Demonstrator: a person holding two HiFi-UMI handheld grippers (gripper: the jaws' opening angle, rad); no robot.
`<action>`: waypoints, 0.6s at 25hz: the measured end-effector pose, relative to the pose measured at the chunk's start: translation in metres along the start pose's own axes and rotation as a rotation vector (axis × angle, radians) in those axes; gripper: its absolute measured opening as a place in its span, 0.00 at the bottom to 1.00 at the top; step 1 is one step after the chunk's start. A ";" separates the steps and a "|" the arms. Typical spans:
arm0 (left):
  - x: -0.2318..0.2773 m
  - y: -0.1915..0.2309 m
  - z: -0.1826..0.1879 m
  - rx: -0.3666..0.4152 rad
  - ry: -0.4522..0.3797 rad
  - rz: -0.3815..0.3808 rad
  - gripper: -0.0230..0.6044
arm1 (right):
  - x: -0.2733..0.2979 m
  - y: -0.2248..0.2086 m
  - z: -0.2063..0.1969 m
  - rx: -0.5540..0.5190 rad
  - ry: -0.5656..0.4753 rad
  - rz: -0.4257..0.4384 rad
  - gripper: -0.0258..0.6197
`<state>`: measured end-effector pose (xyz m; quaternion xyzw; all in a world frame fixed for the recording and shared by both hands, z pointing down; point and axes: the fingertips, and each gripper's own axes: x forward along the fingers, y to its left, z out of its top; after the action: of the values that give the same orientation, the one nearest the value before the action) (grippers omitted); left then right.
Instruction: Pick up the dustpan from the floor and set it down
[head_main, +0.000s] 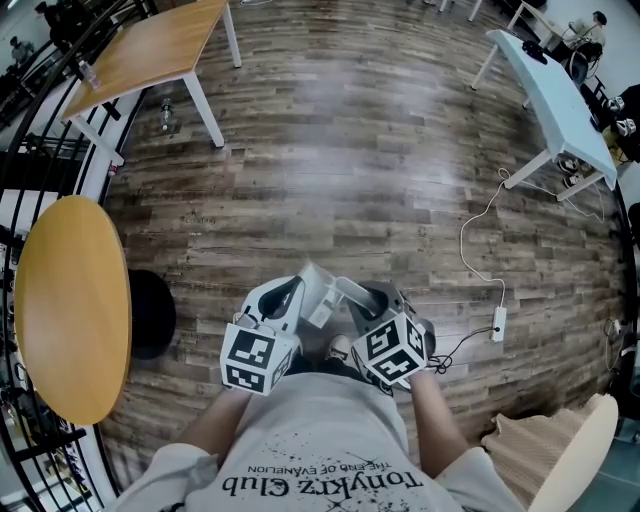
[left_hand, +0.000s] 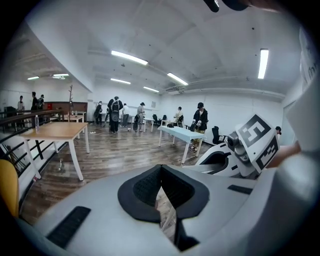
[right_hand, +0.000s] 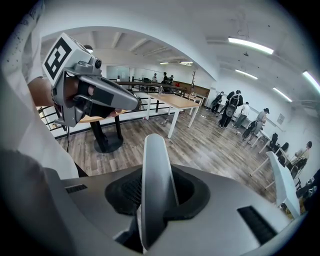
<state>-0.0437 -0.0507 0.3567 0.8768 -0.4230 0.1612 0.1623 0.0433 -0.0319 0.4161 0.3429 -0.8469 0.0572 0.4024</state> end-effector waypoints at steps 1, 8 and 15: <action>0.002 0.000 -0.001 0.005 0.002 0.003 0.07 | 0.000 -0.001 -0.002 -0.001 0.001 0.001 0.20; 0.011 -0.001 -0.014 0.001 0.018 0.017 0.07 | 0.006 -0.004 -0.015 -0.003 0.002 0.005 0.20; -0.001 0.003 -0.010 -0.008 0.025 0.009 0.07 | 0.003 0.003 -0.003 0.002 0.005 0.009 0.20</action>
<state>-0.0478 -0.0472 0.3660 0.8722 -0.4254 0.1711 0.1703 0.0422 -0.0301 0.4206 0.3395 -0.8474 0.0605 0.4038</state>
